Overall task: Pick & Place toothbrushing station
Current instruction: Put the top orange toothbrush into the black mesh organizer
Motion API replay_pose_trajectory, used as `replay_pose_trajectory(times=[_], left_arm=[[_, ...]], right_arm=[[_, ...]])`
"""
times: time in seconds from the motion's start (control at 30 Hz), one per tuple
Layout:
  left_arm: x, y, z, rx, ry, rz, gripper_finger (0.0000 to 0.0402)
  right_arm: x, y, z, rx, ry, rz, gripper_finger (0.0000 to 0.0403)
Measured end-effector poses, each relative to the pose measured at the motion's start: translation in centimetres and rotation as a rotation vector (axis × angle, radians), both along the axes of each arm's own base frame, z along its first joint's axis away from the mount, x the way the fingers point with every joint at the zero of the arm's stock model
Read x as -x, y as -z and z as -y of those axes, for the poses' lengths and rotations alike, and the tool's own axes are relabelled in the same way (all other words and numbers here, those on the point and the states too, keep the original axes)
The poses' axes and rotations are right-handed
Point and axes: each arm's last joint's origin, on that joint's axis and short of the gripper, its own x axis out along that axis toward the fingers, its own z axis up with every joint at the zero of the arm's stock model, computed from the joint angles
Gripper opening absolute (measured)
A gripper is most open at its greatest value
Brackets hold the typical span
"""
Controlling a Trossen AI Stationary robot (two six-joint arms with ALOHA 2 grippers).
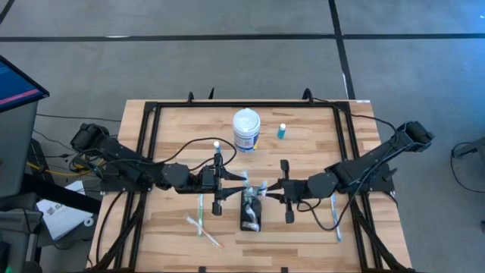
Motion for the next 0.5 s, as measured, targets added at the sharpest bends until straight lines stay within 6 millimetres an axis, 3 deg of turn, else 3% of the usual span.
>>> replay_pose_trajectory(times=[0.33, 0.5], left_arm=[[0.0, 0.1, 0.0, -0.003, 0.0, -0.007, 0.0108], [0.0, 0.1, 0.0, -0.003, 0.0, -0.008, 0.0108]], right_arm=[[-0.4, 0.5, 0.3, 0.008, 0.041, -0.015, 0.0005], [-0.3, 2.2, 0.8, -0.007, 0.052, 0.012, 0.0005]])
